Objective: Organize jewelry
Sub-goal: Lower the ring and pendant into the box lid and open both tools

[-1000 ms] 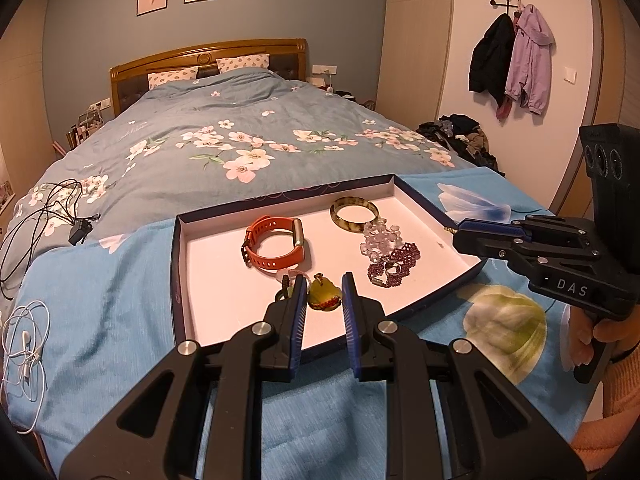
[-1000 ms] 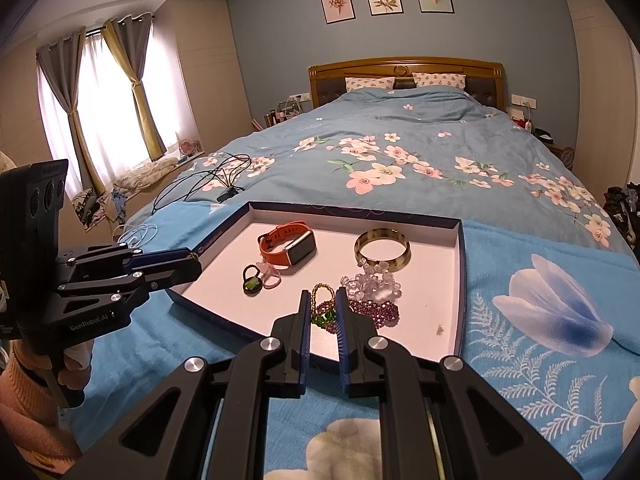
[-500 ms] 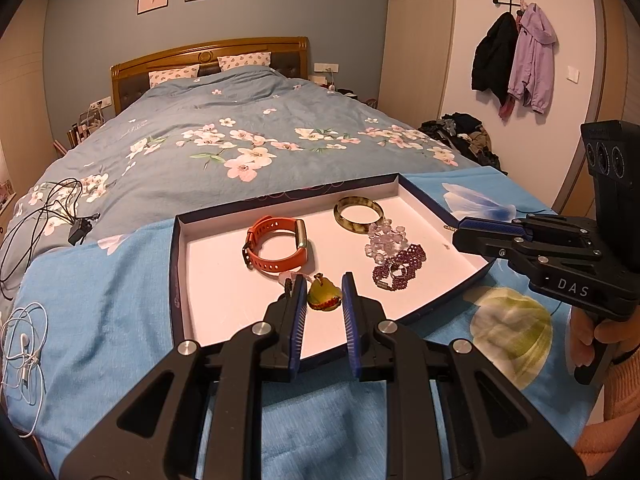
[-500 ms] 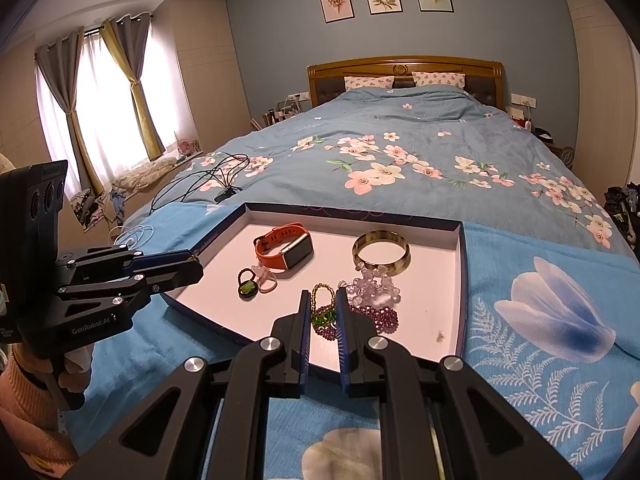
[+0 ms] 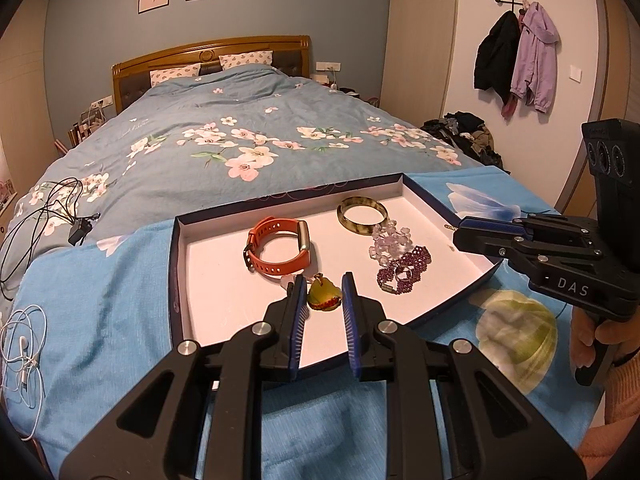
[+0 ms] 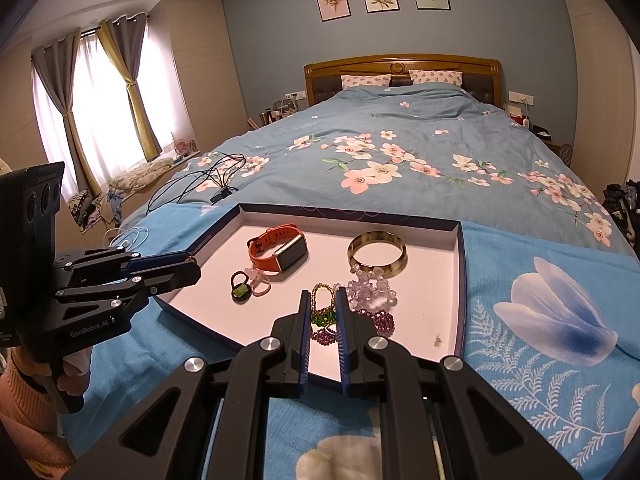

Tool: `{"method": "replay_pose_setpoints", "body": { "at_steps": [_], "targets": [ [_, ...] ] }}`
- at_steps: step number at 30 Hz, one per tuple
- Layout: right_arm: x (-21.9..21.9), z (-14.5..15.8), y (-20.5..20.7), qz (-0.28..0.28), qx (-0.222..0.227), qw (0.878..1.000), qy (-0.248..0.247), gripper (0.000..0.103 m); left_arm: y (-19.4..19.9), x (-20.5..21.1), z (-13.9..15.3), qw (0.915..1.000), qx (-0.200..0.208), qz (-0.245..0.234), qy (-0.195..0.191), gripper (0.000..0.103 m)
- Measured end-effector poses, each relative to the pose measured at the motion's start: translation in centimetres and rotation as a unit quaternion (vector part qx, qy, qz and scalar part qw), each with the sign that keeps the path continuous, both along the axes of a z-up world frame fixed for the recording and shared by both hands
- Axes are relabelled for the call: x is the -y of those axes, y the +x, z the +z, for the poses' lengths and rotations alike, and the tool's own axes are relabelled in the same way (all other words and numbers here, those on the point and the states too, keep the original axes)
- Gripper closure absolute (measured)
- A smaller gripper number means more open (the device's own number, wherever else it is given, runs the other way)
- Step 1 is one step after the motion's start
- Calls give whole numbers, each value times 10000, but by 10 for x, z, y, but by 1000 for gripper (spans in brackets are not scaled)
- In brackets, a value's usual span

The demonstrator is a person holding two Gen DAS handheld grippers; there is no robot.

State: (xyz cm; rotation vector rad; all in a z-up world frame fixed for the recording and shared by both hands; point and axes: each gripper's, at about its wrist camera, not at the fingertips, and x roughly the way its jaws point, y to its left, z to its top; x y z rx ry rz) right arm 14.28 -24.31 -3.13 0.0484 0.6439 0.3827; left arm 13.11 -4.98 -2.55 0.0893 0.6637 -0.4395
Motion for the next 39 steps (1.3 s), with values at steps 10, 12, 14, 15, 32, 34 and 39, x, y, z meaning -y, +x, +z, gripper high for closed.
{"method": "replay_pose_setpoints", "body": {
  "at_steps": [10, 12, 14, 15, 32, 34, 39],
  "targets": [
    [2, -2, 4, -31, -20, 10000, -1, 93, 3, 0, -1, 10000, 2, 14, 17, 85],
    [2, -2, 5, -28, -24, 10000, -11, 93, 7, -1, -2, 10000, -5, 26, 16, 85],
    [2, -3, 6, -33, -27, 10000, -6, 93, 6, 0, -2, 10000, -2, 34, 33, 85],
    [3, -3, 6, -31, -27, 10000, -9, 93, 8, 0, -3, 10000, -1, 44, 40, 85],
    [-6, -12, 20, -7, -183, 9998, -119, 93, 22, 4, -16, 9997, -122, 177, 128, 85],
    [-6, -14, 22, 3, -208, 9997, -115, 93, 24, 5, -18, 9996, -141, 191, 147, 85],
    [-8, -17, 26, 3, -272, 9995, -157, 93, 29, 7, -20, 9995, -201, 210, 144, 85]
  ]
}}
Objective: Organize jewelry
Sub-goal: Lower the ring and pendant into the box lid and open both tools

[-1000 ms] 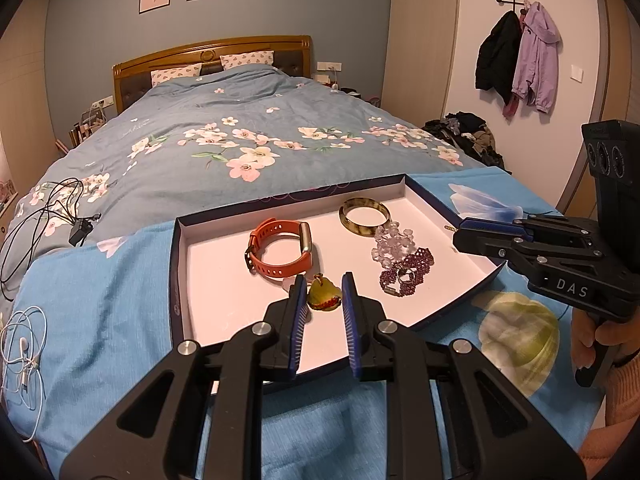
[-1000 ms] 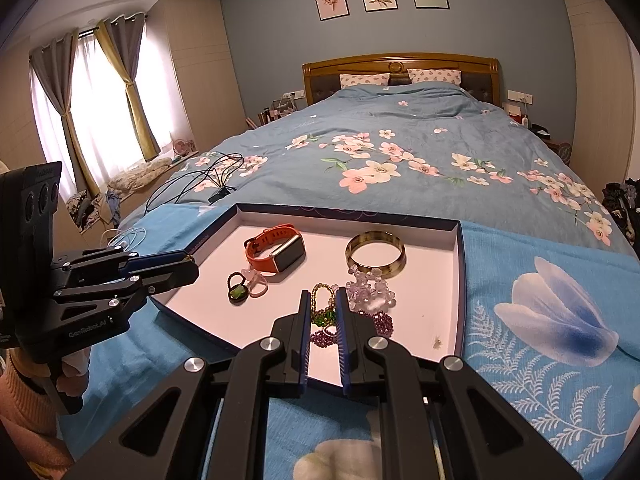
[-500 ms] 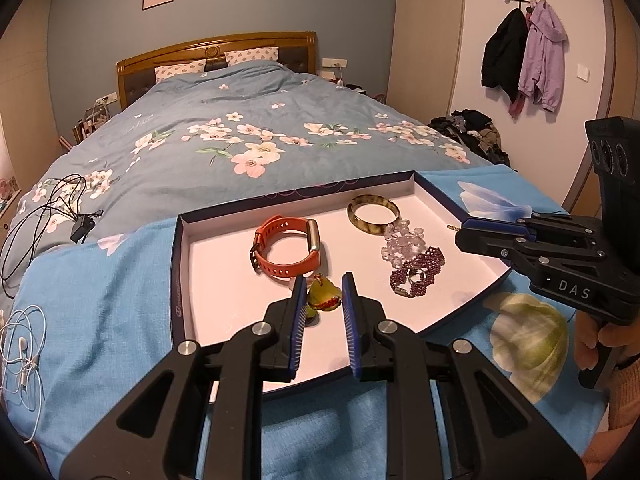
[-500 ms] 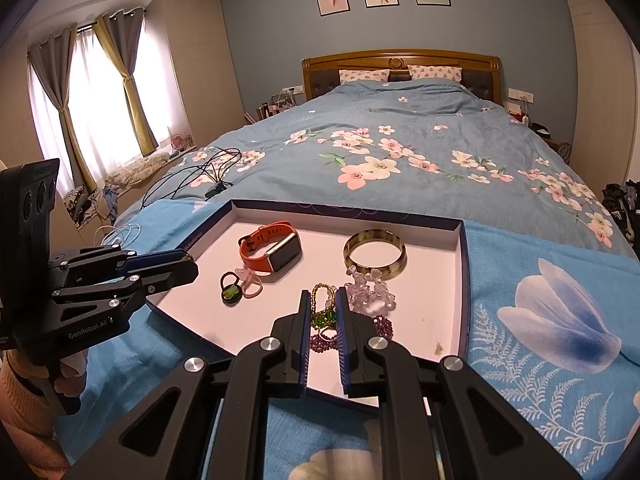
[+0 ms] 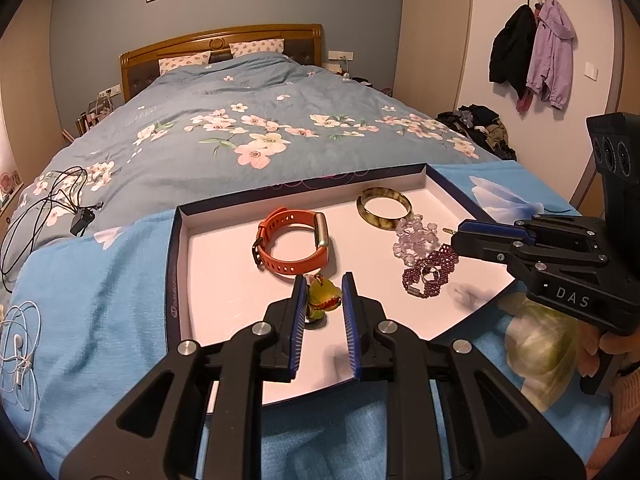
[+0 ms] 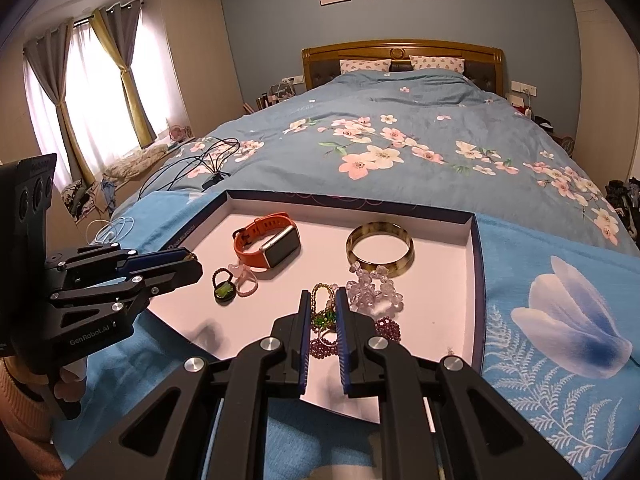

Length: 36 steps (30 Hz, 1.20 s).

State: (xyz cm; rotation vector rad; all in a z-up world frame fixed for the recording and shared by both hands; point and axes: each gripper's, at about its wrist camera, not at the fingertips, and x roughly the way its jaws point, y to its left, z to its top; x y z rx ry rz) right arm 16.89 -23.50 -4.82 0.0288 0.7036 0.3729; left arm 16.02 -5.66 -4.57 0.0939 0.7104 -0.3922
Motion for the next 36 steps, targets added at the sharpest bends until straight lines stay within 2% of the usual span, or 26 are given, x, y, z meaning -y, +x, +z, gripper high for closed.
{"method": "replay_pose_setpoints", "body": {
  "at_steps": [32, 36],
  "targets": [
    [-7, -17, 24, -151, -336, 9991, -202, 92, 23, 7, -24, 9993, -318, 138, 127, 84],
    [-8, -19, 26, -170, -351, 9990, -213, 91, 23, 7, -24, 9995, -260, 159, 128, 84]
  ]
}}
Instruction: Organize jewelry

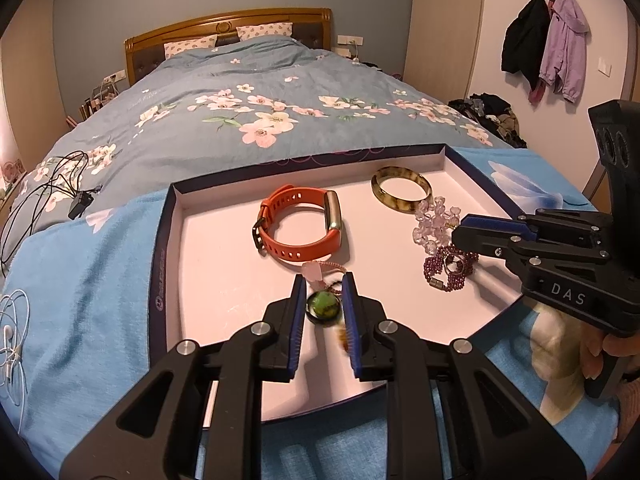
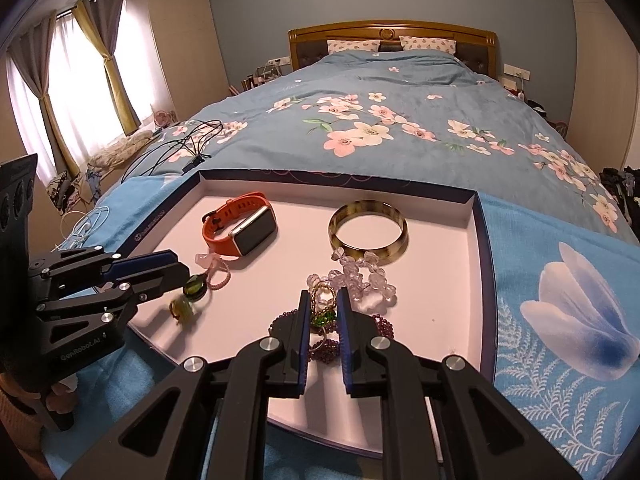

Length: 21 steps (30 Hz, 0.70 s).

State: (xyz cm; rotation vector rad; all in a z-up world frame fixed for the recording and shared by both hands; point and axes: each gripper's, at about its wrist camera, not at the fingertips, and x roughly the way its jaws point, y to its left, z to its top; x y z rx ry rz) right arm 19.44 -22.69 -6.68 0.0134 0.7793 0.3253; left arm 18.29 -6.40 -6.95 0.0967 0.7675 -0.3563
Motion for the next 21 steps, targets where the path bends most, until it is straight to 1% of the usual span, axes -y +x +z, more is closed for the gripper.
{"method": "replay_pose_setpoints", "body": {
  "at_steps": [1, 3, 4, 5, 6, 7, 8, 9, 10, 11, 12, 13, 14, 15, 16, 17, 18, 19, 20, 21],
  "targets": [
    [0, 0, 0, -4, 2, 10000, -2, 91, -1, 0, 0, 10000, 20, 1, -3, 84],
    [0, 0, 0, -19, 24, 10000, -1, 90, -3, 0, 1, 10000, 65, 23, -1, 80],
    [1, 1, -1, -22, 37, 10000, 7, 90, -3, -1, 2, 10000, 74, 29, -12, 75],
    [2, 1, -2, -26, 44, 10000, 11, 86, -4, -1, 3, 9999, 99, 51, -24, 70],
    [2, 1, -3, -38, 55, 10000, 18, 83, -5, -3, 4, 9999, 126, 72, -32, 68],
    [3, 2, -5, -48, 78, 10000, 33, 82, -7, -4, 6, 9998, 155, 86, -49, 64],
    [5, 3, -7, -69, 101, 9999, 43, 76, -9, -5, 8, 9997, 191, 103, -70, 56],
    [6, 4, -9, -93, 126, 9999, 55, 73, -12, -7, 10, 9995, 251, 148, -85, 53],
    [7, 6, -13, -109, 173, 9998, 75, 72, -16, -9, 13, 9993, 315, 167, -103, 46],
    [8, 8, -15, -113, 210, 9997, 83, 65, -20, -11, 17, 9990, 385, 167, -126, 38],
    [9, 11, -19, -133, 277, 9995, 74, 56, -24, -14, 19, 9987, 448, 188, -133, 32],
    [10, 14, -24, -172, 372, 9991, 55, 53, -30, -17, 23, 9980, 574, 241, -136, 24],
    [11, 18, -30, -196, 481, 9986, 55, 46, -37, -19, 27, 9971, 702, 236, -160, 17],
    [12, 22, -38, -201, 623, 9978, 83, 39, -43, -21, 31, 9966, 770, 224, -176, 13],
    [12, 25, -44, -224, 706, 9972, 79, 35, -50, -24, 35, 9955, 894, 276, -181, 6],
    [13, 29, -52, -266, 834, 9961, 56, 25, -58, -27, 39, 9937, 1052, 342, -200, 6],
    [12, 31, -58, -291, 932, 9952, 50, 19, -66, -30, 43, 9925, 1148, 357, -231, 6],
    [13, 35, -64, -323, 1055, 9939, 42, 16, -73, -33, 46, 9916, 1217, 349, -279, 6],
    [13, 38, -74, -383, 1249, 9914, 11, 8, -81, -36, 50, 9905, 1283, 389, -302, 6],
    [13, 41, -80, -425, 1360, 9898, -8, 7, -86, -38, 53, 9893, 1355, 433, -311, 6]
  ]
}}
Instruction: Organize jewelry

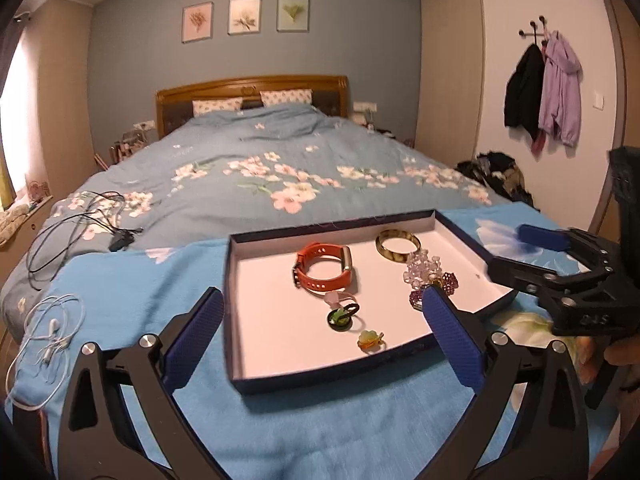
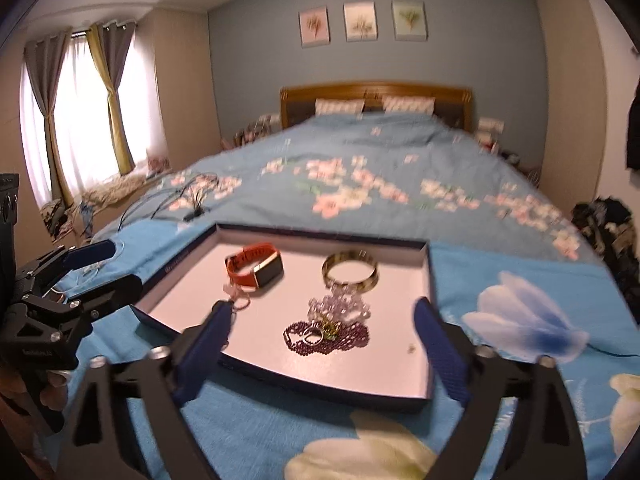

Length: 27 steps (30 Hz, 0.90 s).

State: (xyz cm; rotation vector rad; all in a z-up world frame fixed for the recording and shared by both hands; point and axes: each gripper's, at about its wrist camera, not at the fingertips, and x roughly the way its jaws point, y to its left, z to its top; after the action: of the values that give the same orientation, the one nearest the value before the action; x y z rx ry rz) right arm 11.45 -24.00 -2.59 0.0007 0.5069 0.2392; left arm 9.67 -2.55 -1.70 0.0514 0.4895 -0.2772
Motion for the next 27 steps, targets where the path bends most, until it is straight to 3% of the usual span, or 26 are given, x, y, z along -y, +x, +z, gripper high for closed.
{"method": "replay_pose_setpoints", "body": {
  "at_steps": [9, 27],
  "targets": [
    [0, 8, -49, -385, 673, 9969, -119, 7, -56, -13, 14, 9981, 595, 157, -82, 6],
    [-4, 3, -74, -468, 981, 9941, -51, 7, -106, -19, 20, 9915, 1186, 503, -170, 6]
  ]
}}
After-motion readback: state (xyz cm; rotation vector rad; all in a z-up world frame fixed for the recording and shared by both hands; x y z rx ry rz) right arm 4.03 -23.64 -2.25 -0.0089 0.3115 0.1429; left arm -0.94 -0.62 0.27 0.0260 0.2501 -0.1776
